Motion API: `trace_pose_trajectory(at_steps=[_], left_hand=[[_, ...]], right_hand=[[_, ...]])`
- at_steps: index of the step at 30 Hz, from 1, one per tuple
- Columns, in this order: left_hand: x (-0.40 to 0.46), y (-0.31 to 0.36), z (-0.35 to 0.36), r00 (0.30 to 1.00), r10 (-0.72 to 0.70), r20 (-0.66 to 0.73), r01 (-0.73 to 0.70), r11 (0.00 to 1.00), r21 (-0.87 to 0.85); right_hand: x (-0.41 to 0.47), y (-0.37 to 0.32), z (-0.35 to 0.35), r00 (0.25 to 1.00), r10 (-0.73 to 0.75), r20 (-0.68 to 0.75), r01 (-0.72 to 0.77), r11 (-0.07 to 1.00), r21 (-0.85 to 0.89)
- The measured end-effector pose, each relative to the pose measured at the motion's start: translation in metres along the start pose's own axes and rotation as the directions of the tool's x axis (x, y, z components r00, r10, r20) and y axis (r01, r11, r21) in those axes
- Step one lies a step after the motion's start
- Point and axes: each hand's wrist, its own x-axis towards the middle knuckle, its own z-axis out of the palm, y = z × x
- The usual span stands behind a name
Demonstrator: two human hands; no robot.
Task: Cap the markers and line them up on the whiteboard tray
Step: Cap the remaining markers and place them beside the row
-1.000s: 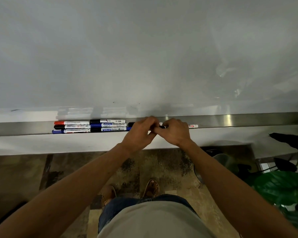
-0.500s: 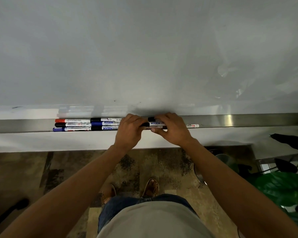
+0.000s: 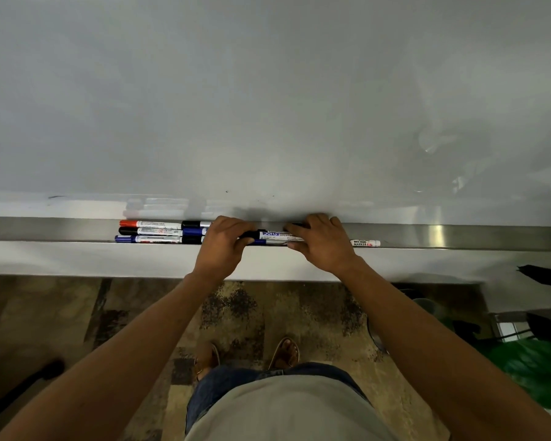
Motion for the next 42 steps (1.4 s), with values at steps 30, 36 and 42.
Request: trace_pose_trajectory(at_steps=[30, 36, 42], left_hand=[[0.015, 0.015, 0.037, 0.989, -0.127, -0.069, 0.139, 0.967, 0.212], [0.004, 0.025, 0.042, 0.997, -0.023, -0.079, 0.037, 0.983, 0.182], [-0.004, 0.035, 0.055, 0.992, 0.098, -0.075, -0.088, 0.989, 0.119]], right_hand=[[-0.049, 0.058, -0.012, 0.969, 0.234, 0.078, -0.244, 0.952, 0.185], [-0.054, 0.063, -0.010, 0.969, 0.227, 0.093, -0.242, 0.948, 0.209], [-0.049, 0.064, -0.014, 0.970, 0.205, 0.131, -0.239, 0.903, 0.357]])
